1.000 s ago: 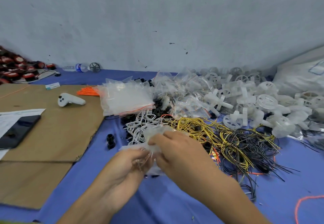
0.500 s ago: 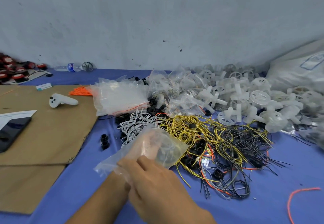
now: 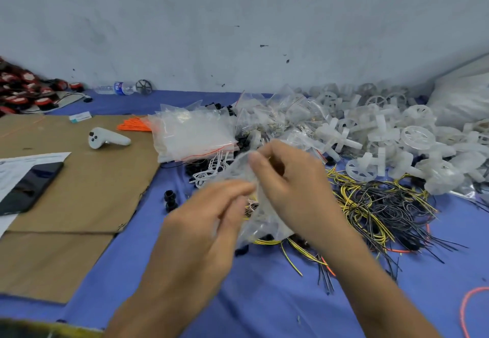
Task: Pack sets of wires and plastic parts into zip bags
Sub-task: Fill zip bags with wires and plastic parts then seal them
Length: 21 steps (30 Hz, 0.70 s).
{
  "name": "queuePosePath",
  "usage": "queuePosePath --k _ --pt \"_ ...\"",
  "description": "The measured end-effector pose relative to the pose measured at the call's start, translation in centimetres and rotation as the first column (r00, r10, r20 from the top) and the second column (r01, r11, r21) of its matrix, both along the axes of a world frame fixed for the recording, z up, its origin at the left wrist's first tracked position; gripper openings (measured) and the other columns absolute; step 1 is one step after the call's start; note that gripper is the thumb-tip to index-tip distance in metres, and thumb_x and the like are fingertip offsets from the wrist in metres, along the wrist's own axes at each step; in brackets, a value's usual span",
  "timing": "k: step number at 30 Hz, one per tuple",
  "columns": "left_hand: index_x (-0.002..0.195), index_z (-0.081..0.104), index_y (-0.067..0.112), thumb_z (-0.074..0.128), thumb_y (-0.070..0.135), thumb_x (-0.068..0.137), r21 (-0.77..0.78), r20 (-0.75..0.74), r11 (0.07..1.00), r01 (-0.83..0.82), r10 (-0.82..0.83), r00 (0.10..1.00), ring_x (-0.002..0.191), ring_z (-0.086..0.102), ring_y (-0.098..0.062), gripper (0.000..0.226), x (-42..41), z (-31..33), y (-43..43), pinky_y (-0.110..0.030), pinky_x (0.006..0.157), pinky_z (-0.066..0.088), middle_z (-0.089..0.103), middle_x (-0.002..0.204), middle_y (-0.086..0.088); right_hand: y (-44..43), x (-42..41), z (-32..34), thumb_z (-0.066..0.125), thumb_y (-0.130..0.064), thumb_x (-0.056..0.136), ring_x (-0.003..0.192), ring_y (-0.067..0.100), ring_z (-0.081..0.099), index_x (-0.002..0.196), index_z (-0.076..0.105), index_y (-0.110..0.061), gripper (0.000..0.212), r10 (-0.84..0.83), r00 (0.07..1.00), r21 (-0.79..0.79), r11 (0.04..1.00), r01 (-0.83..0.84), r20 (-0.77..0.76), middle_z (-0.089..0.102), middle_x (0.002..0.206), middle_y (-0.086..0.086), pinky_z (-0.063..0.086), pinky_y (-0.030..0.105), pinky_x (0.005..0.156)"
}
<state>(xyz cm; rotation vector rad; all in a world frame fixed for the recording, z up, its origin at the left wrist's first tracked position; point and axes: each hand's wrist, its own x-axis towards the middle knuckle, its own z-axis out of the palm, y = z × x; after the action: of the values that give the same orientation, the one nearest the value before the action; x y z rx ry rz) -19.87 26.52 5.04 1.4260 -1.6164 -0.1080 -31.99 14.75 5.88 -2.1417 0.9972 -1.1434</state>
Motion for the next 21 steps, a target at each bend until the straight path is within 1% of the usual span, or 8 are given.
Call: queuePosePath --k 2,3,6,9,11,12,18,21 --pt "0.113 0.065 0.036 0.048 0.036 0.102 -0.215 -0.073 0.967 -0.136 0.123 0.990 0.096 0.067 -0.004 0.021 2.2 0.4 0.1 -0.013 0.081 0.046 0.068 0.107 0.018 -1.3 -0.4 0.7 0.058 -0.037 0.095 0.051 0.007 0.040 0.079 0.062 -0.021 0.023 -0.066 0.998 -0.018 0.998 0.066 0.004 0.047 0.050 -0.013 0.034 0.028 0.054" --pt "0.111 0.065 0.038 0.048 0.035 0.102 -0.225 -0.101 0.951 -0.211 0.193 0.976 0.092 0.066 -0.004 0.019 2.9 -0.2 -0.1 -0.011 0.079 0.045 0.068 0.103 0.017 -2.1 -0.6 1.1 0.059 -0.036 0.095 0.050 0.005 0.041 0.077 0.062 -0.020 0.024 -0.077 0.996 0.009 0.997 0.077 0.036 0.048 0.050 -0.015 0.032 0.026 0.053" --pt "0.102 0.063 0.040 0.056 0.027 0.096 0.003 -0.111 0.915 -0.403 0.401 0.909 0.089 0.064 -0.004 0.016 8.8 -3.4 -4.4 -0.015 0.077 0.044 0.069 0.095 0.016 -4.1 -1.2 2.5 0.060 -0.034 0.093 0.054 0.011 0.052 0.077 0.066 -0.019 0.022 -0.094 0.986 0.080 0.993 0.083 0.139 0.057 0.056 -0.011 0.044 0.034 0.056" --pt "0.114 0.065 0.019 0.061 0.020 0.093 0.395 0.271 0.779 -0.486 0.407 0.872 0.111 0.059 -0.028 0.021 14.3 -8.7 -7.7 -0.039 0.092 0.044 0.067 0.114 -0.005 -5.4 -1.2 4.0 0.058 -0.035 0.092 0.062 0.031 0.060 0.079 0.065 -0.020 0.021 -0.112 0.978 0.048 0.993 0.105 0.176 0.065 0.066 0.007 0.053 0.051 0.065" --pt "0.109 0.066 0.016 0.061 0.020 0.092 0.448 0.495 0.729 -0.518 0.281 0.822 0.106 0.061 -0.032 0.019 16.1 -12.0 -8.3 -0.043 0.089 0.045 0.070 0.108 -0.007 -5.8 -1.3 4.4 0.055 -0.037 0.093 0.061 0.028 0.059 0.081 0.062 -0.022 0.021 -0.129 0.979 -0.037 0.990 0.136 0.159 0.064 0.067 0.007 0.053 0.046 0.065" --pt "0.108 0.064 0.017 0.060 0.020 0.091 0.454 0.528 0.717 -0.529 0.262 0.808 0.102 0.062 -0.033 0.018 16.5 -12.9 -8.3 -0.043 0.085 0.047 0.070 0.105 -0.007 -5.8 -1.4 4.4 0.055 -0.038 0.094 0.061 0.025 0.058 0.083 0.062 -0.022 0.020 -0.138 0.980 -0.076 0.986 0.150 0.145 0.064 0.067 0.006 0.051 0.042 0.063" --pt "0.111 0.061 0.014 0.062 0.013 0.091 0.442 0.389 0.728 -0.525 0.372 0.843 0.095 0.061 -0.035 0.020 16.0 -13.0 -7.2 -0.042 0.079 0.047 0.067 0.106 -0.012 -3.9 -2.1 1.2 0.059 -0.034 0.095 0.060 0.008 0.051 0.086 0.060 -0.021 0.016 -0.177 0.981 -0.175 0.971 0.161 -0.078 0.053 0.058 -0.010 0.041 0.028 0.062" --pt "0.115 0.061 0.027 0.062 0.022 0.093 0.354 0.081 0.816 -0.457 0.460 0.884 0.081 0.060 -0.019 0.023 13.3 -8.7 -5.6 -0.036 0.075 0.046 0.066 0.100 0.000 -2.8 -2.3 -0.5 0.060 -0.038 0.094 0.057 0.011 0.050 0.081 0.056 -0.023 0.020 -0.141 0.983 -0.110 0.986 0.128 -0.116 0.051 0.056 -0.010 0.043 0.036 0.061"
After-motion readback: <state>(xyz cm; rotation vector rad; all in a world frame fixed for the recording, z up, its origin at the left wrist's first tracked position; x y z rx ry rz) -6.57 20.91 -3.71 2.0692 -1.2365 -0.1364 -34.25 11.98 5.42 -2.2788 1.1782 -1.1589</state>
